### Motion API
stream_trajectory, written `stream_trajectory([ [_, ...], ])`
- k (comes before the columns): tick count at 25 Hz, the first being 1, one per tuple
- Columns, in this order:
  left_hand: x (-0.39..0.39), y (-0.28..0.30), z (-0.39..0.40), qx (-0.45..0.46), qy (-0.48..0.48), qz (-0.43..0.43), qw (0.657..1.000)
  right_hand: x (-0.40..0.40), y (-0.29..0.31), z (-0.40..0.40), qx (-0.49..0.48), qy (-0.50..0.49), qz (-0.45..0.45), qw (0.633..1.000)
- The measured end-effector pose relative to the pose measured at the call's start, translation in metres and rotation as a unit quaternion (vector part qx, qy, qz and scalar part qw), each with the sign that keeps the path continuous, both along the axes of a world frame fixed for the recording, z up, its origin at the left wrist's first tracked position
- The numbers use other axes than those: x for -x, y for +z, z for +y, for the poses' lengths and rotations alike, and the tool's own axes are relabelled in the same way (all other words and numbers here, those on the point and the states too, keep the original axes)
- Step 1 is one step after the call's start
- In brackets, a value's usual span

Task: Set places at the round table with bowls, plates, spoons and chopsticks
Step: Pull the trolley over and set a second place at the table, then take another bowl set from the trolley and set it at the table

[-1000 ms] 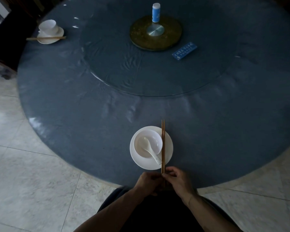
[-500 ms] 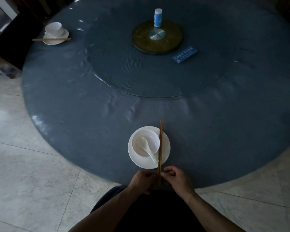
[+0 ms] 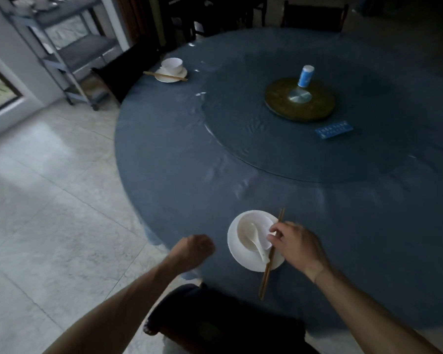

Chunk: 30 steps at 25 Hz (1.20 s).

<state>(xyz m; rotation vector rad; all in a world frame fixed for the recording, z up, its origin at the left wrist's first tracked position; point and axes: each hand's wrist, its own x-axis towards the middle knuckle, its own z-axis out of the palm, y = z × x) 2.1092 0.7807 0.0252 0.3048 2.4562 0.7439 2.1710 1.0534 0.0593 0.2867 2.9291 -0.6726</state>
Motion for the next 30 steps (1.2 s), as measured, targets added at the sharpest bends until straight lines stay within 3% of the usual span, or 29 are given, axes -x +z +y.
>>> stream_trajectory([
  [3,0.021,0.02,-0.048,-0.021,0.022,0.059,0.998,0.035,0.008,-0.056,-0.011,0.088,0.021,0.996],
  [7,0.051,0.033,-0.136,0.045,0.033,0.11,0.992,0.086,0.013,-0.156,-0.03,0.198,0.022,0.98],
  [18,0.102,0.047,-0.404,0.127,0.116,0.124,0.977,0.199,0.024,-0.454,-0.01,0.329,-0.013,0.944],
  [30,0.19,0.058,-0.517,0.109,0.166,0.119,0.973,0.315,0.031,-0.583,-0.015,0.369,-0.01,0.929],
])
